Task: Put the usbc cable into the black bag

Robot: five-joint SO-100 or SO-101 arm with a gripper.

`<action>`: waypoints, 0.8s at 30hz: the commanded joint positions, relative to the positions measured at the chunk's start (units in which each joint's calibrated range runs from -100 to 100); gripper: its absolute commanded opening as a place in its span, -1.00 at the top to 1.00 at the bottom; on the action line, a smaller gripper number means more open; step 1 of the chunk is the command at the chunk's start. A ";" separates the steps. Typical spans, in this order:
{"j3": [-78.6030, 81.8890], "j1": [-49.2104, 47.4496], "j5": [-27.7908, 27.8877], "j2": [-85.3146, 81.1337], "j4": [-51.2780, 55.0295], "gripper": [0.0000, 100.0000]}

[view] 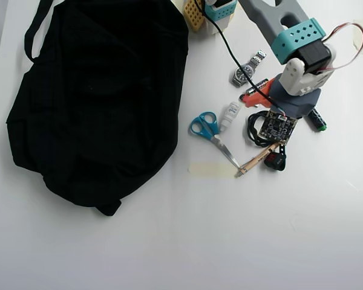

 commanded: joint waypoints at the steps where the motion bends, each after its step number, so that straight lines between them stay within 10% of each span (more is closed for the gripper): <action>1: -3.77 -1.85 -0.12 -0.45 -0.05 0.47; 24: -3.77 -1.48 1.19 6.77 -5.65 0.48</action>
